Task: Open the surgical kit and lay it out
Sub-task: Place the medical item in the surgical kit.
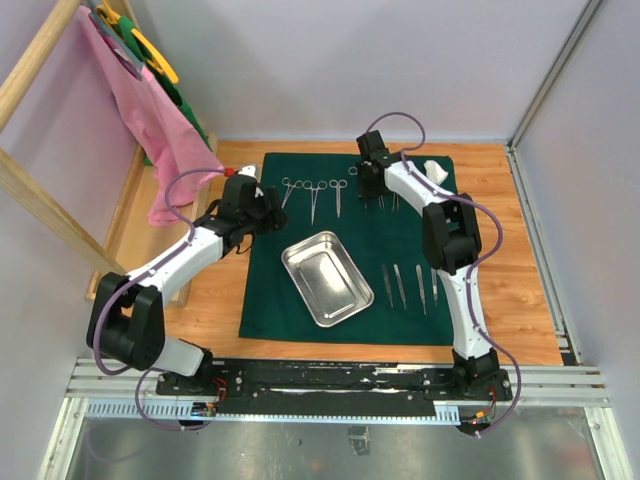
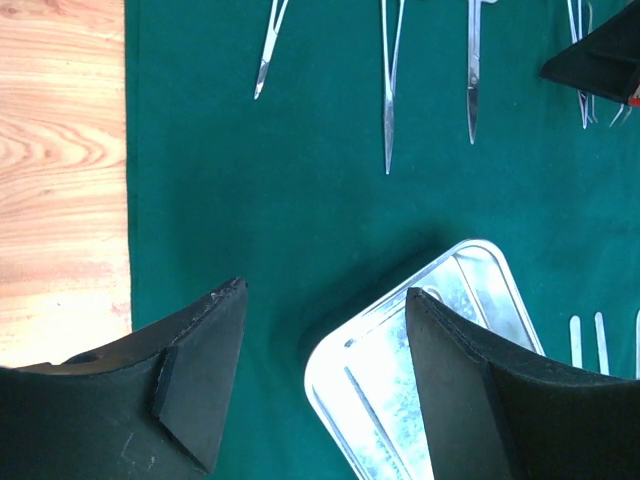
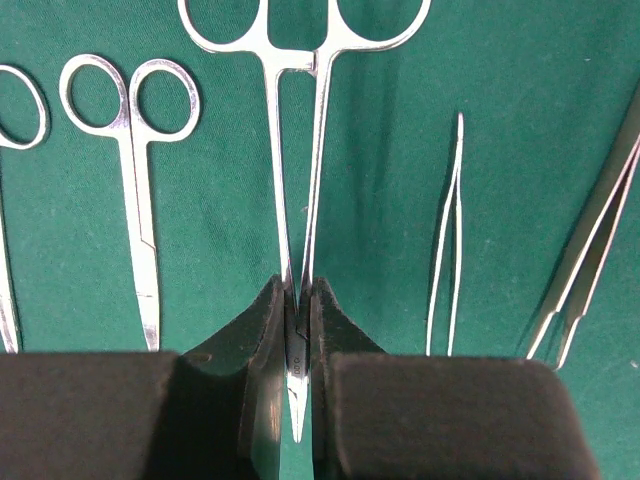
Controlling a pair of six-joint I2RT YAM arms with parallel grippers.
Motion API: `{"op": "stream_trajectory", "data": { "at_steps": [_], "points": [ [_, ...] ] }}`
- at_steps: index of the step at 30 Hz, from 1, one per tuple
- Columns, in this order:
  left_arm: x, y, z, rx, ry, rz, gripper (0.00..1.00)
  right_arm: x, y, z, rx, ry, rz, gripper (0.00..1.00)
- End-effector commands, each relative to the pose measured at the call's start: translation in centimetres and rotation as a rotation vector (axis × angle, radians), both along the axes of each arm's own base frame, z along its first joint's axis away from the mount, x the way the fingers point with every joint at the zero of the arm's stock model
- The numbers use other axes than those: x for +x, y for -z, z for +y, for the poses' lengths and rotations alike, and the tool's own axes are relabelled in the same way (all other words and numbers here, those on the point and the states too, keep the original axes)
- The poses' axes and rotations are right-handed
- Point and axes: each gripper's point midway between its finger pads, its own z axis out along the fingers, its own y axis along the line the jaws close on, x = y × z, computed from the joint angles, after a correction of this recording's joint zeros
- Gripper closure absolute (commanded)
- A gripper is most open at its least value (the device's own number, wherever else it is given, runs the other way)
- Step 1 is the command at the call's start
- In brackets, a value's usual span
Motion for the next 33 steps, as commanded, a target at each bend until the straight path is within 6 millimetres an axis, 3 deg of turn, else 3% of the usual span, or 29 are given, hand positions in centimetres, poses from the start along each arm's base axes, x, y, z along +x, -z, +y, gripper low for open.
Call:
{"op": "stream_trajectory", "data": {
  "at_steps": [1,8,16,30,33],
  "points": [
    [1.2,-1.0,-0.4,-0.016,0.024,-0.041,0.31,1.0,0.6,-0.3,0.021,0.066,-0.013,0.99],
    [1.4,-0.5,-0.7,-0.025,0.027,-0.034,0.31,-0.3,2.3,-1.4,0.003,0.111,0.028,0.90],
    [1.7,-0.1,-0.8,-0.023,0.026,-0.030,0.32,-1.4,3.9,-1.7,0.016,0.121,0.067,0.90],
    [2.0,0.6,-1.1,-0.034,0.024,-0.017,0.32,-3.9,4.0,-2.2,0.013,0.079,0.098,0.89],
    [2.0,0.8,-1.1,-0.034,0.022,-0.012,0.32,-3.7,3.8,-2.1,0.011,0.069,0.090,0.80]
  ]
}}
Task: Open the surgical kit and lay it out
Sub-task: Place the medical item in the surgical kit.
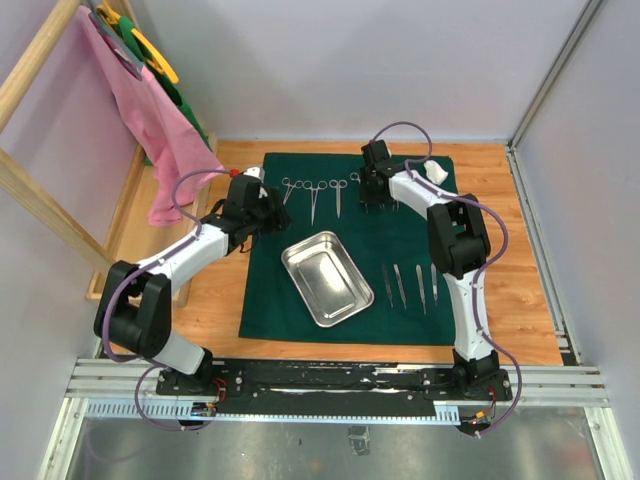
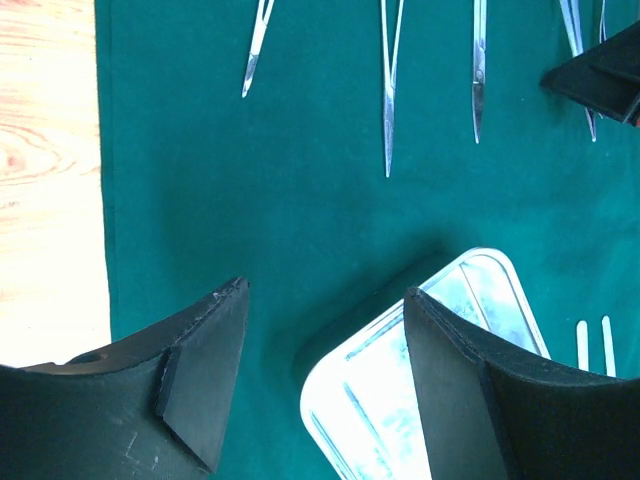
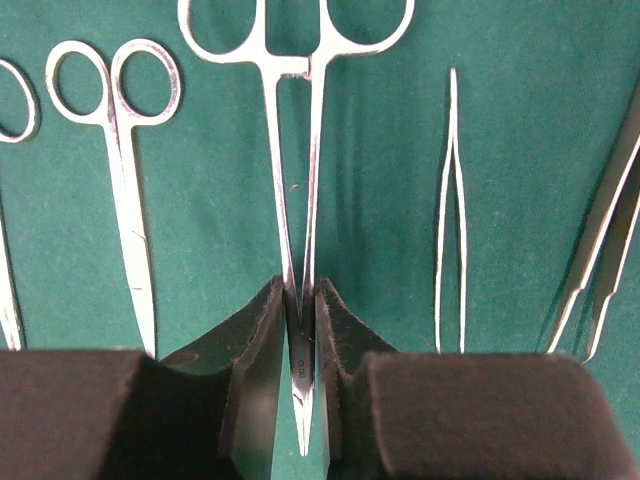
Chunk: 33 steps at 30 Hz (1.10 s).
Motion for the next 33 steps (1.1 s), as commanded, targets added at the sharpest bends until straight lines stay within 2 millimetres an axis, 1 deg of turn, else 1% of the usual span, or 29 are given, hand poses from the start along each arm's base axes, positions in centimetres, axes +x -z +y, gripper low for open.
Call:
{"op": "stream_trajectory", "data": {
  "at_steps": [1,4,5,10,12,14,16,18,19,21,23,25,26,29,30,33],
  "points": [
    [1.2,-1.2,-0.4,-0.028,0.001,-0.040,0.32,-2.7,2.3,-1.7,-0.055,-0.014,0.117,0.77],
    [1.3,-1.1,-0.4,-0.028,0.000,-0.038,0.32,-2.7,2.1,-1.6,-0.051,-0.019,0.117,0.67],
    [1.3,-1.0,-0.4,-0.027,-0.001,-0.037,0.32,-2.7,1.9,-1.5,-0.049,-0.020,0.114,0.66],
    [1.9,-1.0,-0.4,-0.016,-0.005,-0.034,0.32,-3.0,1.0,-1.8,-0.051,-0.020,0.107,0.64],
    [2.6,-1.1,-0.4,0.002,-0.009,-0.037,0.32,-3.4,0.0,-2.0,-0.054,-0.022,0.093,0.62],
    [3.7,-1.1,-0.2,0.032,-0.023,-0.032,0.32,-3.7,-1.9,-2.0,-0.042,-0.033,0.061,0.61],
    [4.9,-0.5,-0.1,0.061,-0.029,-0.016,0.32,-3.9,-4.5,-1.8,-0.010,-0.052,0.008,0.60],
    [6.0,-0.4,-0.3,0.079,-0.033,-0.019,0.34,-4.4,-7.1,-1.3,0.028,-0.081,-0.042,0.59],
    [6.6,-0.2,-0.2,0.090,-0.037,-0.017,0.35,-4.8,-9.7,-1.1,0.050,-0.100,-0.091,0.59],
    [7.5,0.3,0.0,0.118,-0.047,-0.012,0.38,-6.0,-11.7,-0.8,0.069,-0.137,-0.125,0.59],
    [8.4,1.0,0.3,0.150,-0.062,0.002,0.42,-7.4,-13.0,-0.8,0.088,-0.164,-0.140,0.58],
    [9.2,1.6,0.8,0.191,-0.086,0.011,0.44,-8.8,-13.3,-1.1,0.098,-0.180,-0.140,0.58],
    [9.7,1.8,1.0,0.204,-0.094,0.011,0.48,-9.4,-13.5,-1.2,0.102,-0.189,-0.141,0.58],
    [11.2,2.3,1.1,0.239,-0.101,0.001,0.66,-11.0,-13.4,-1.4,0.111,-0.215,-0.131,0.58],
    [11.9,2.2,1.0,0.250,-0.101,-0.007,0.69,-11.4,-13.3,-1.5,0.113,-0.221,-0.128,0.57],
    [13.3,3.4,1.0,0.267,-0.092,-0.003,0.71,-12.5,-12.7,-1.7,0.112,-0.238,-0.114,0.57]
  ]
}}
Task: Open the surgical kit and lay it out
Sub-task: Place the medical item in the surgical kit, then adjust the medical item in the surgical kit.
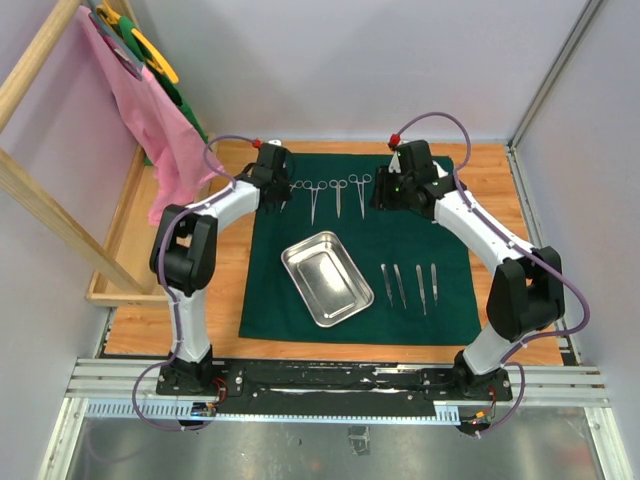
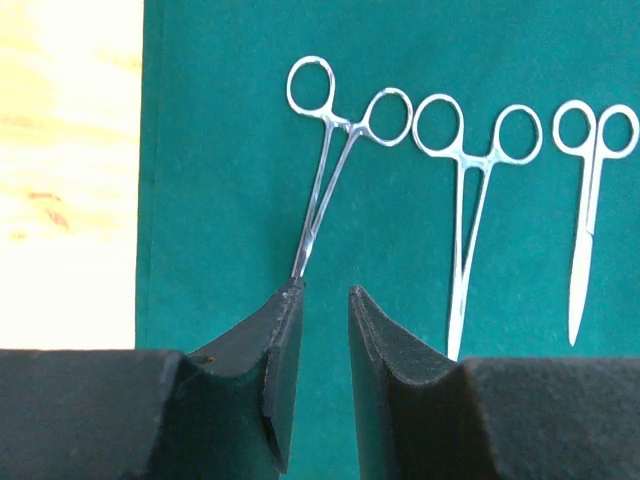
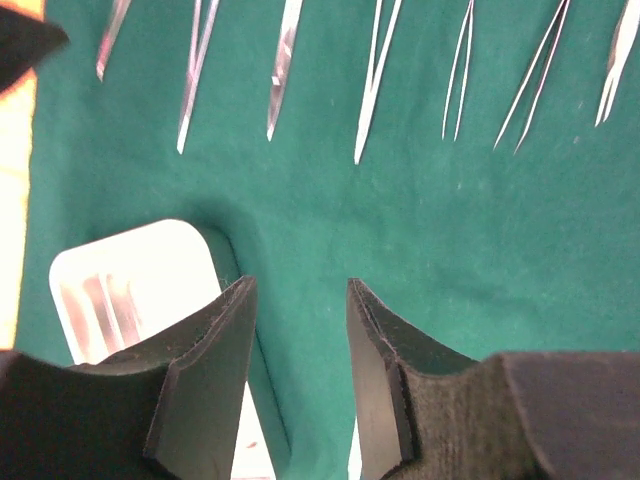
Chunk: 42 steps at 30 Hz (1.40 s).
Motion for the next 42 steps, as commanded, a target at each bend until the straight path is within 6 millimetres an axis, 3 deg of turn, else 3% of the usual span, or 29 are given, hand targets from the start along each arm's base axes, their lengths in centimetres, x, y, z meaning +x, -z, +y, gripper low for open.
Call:
{"op": "stream_trajectory", "data": {
  "at_steps": [1,6,11,23,42],
  "points": [
    [2.6,0.4,1.1,0.048,-0.009,-0.025,0.71,-2.3,2.5,-0.1,-0.027,-0.060,0.066,0.57],
    [4.2,2.2,1.9,-0.004,-0.014,0.000,0.70,-2.6,3.5,-0.7,-0.059,-0.057,0.079,0.57],
    [4.5,3.7,1.8,-0.009,0.003,0.027,0.69,-2.6,3.9,-0.4,-0.049,-0.062,0.091,0.58],
    [2.4,6.9,1.8,-0.016,0.017,0.099,0.77,-2.7,4.4,0.0,-0.061,-0.067,0.098,0.58],
    [-0.1,7.3,0.0,-0.039,0.047,0.119,0.80,-2.9,5.2,0.4,-0.047,-0.079,0.116,0.59]
  ]
}}
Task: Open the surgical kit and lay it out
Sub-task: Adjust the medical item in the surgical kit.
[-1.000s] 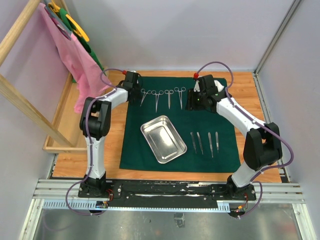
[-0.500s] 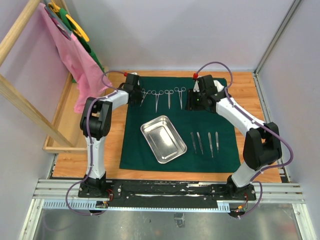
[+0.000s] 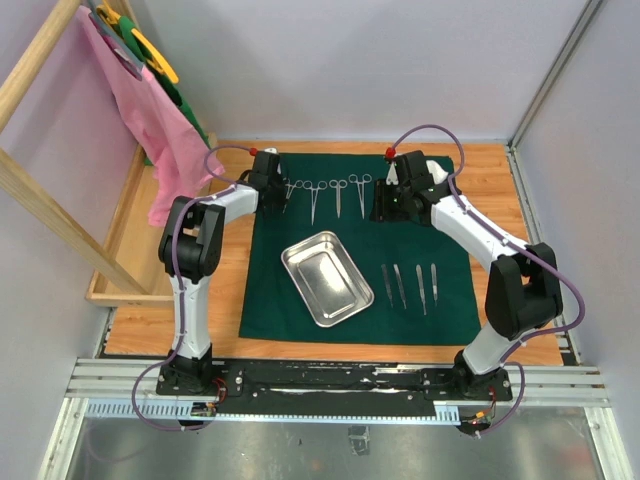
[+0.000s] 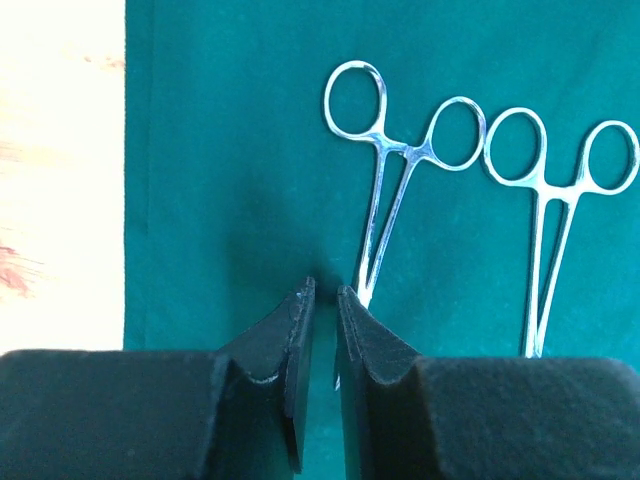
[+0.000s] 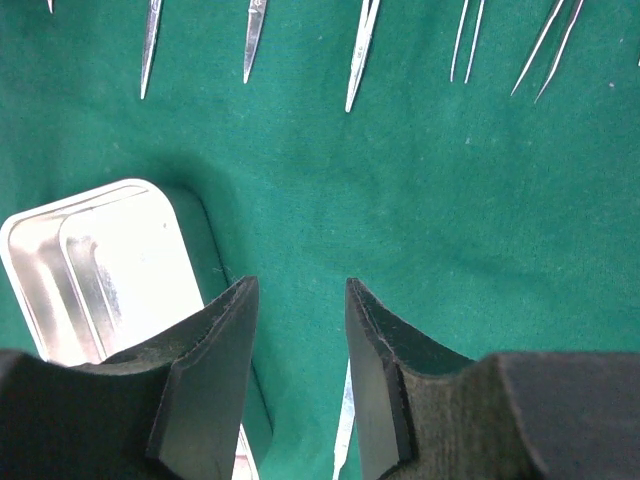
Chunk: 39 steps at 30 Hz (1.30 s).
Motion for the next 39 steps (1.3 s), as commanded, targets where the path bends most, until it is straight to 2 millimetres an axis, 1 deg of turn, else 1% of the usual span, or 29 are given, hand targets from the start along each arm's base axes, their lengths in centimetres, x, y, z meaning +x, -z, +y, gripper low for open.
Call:
{"op": "stream_trajectory", "data": {
  "at_steps": [1,7,15,18,20,22,24,27,29,31,33,34,35,36,37,39],
  "points": [
    [-2.6,1.5,-1.0,0.000,0.033,0.082,0.80,-0.7,0.9,0.9,0.004,-0.037,0.019,0.59],
    [-2.8,0.8,-1.4,0.005,0.038,0.070,0.80,-0.7,1.1,0.9,0.002,-0.033,0.021,0.59],
    [-3.0,0.7,-1.9,0.005,0.044,0.071,0.81,-0.8,1.3,0.8,0.000,-0.035,0.027,0.59],
    [-3.1,0.6,-1.4,0.025,0.027,0.068,0.81,-0.9,1.4,0.9,0.001,-0.039,0.030,0.59],
    [-3.0,0.4,-0.7,0.049,0.005,0.066,0.80,-0.9,1.4,0.8,-0.001,-0.040,0.028,0.59],
    [-3.0,-0.2,0.1,0.062,-0.018,0.060,0.72,-0.9,1.3,0.8,-0.004,-0.039,0.026,0.58],
    [-2.9,-1.3,0.7,0.070,-0.044,0.045,0.65,-0.9,1.3,0.8,-0.004,-0.040,0.024,0.58],
    [-2.9,-3.8,1.6,0.087,-0.091,0.005,0.56,-0.8,1.3,0.8,-0.004,-0.040,0.023,0.58],
    [-3.1,-5.9,1.6,0.082,-0.096,-0.027,0.49,-0.8,1.4,0.8,-0.005,-0.041,0.026,0.58],
    [-3.3,-8.2,1.3,0.072,-0.090,-0.061,0.46,-1.0,1.6,0.8,-0.002,-0.043,0.037,0.58],
    [-3.9,-10.0,0.9,0.053,-0.082,-0.082,0.44,-1.5,1.8,1.0,0.001,-0.052,0.050,0.57],
    [-4.2,-10.7,0.8,0.041,-0.075,-0.088,0.43,-1.9,1.9,1.0,-0.004,-0.056,0.056,0.56],
    [-4.8,-11.9,0.6,0.021,-0.066,-0.104,0.43,-2.4,2.2,1.0,-0.011,-0.059,0.062,0.55],
    [-5.4,-12.1,0.3,0.008,-0.057,-0.103,0.43,-3.1,2.5,1.1,-0.018,-0.066,0.070,0.55],
    [-6.1,-13.1,0.1,-0.014,-0.048,-0.120,0.43,-3.8,2.9,1.0,-0.029,-0.069,0.077,0.55],
    [-7.8,-14.0,-0.4,-0.047,-0.024,-0.127,0.43,-5.9,4.2,0.9,-0.056,-0.082,0.104,0.55]
  ]
}}
